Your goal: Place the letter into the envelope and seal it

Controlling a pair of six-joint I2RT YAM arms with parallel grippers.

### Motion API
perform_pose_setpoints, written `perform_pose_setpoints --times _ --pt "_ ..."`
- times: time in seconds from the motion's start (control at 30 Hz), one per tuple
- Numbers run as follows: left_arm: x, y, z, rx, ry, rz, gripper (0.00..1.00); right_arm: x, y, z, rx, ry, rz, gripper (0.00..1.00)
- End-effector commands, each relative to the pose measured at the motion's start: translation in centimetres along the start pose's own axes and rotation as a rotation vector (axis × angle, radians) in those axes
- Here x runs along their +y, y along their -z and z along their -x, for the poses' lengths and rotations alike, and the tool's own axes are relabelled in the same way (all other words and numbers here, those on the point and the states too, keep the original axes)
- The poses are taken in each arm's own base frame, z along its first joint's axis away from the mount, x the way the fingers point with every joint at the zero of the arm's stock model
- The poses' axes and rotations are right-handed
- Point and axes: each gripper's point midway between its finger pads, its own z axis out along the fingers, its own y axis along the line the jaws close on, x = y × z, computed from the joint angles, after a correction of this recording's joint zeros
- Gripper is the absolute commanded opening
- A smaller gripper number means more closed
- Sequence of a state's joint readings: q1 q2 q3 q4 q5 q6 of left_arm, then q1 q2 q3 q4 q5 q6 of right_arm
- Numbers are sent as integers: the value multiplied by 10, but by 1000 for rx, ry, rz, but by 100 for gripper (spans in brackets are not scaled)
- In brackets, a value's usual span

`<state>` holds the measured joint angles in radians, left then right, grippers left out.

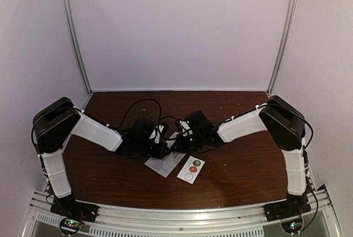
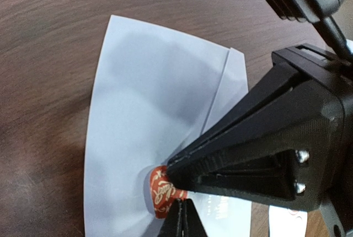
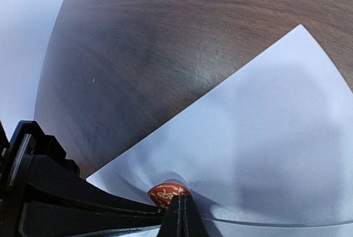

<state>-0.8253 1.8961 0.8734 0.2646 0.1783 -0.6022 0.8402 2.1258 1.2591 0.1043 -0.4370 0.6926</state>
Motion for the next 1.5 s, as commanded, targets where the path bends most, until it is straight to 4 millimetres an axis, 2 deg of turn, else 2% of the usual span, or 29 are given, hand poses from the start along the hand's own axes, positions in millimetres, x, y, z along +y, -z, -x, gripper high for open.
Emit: perform_pose_setpoints --times 0.0,0.1,0.3,0.4,0.67,0.87,1.17,1.47 --pt "3 6 9 -10 18 35 3 -48 -13 -33 74 -60 -139 0" --pt "3 6 21 -46 12 53 8 -50 -13 -34 77 -60 -148 0" --pt "2 -2 29 -58 7 50 7 -51 -13 -34 79 -60 -152 0" --pt "9 -3 29 -64 3 86 4 -51 -13 -34 78 -59 -153 0" --pt "15 -7 12 -26 19 75 0 -51 -14 -35 80 -61 -155 0" --pt "30 -5 -4 5 29 134 0 -52 -13 -35 80 -62 -159 0" --pt "44 -1 -11 19 41 188 0 -52 -14 -35 83 -62 -160 0" --pt "49 4 -18 25 53 209 0 -51 -15 -34 82 -63 -154 0"
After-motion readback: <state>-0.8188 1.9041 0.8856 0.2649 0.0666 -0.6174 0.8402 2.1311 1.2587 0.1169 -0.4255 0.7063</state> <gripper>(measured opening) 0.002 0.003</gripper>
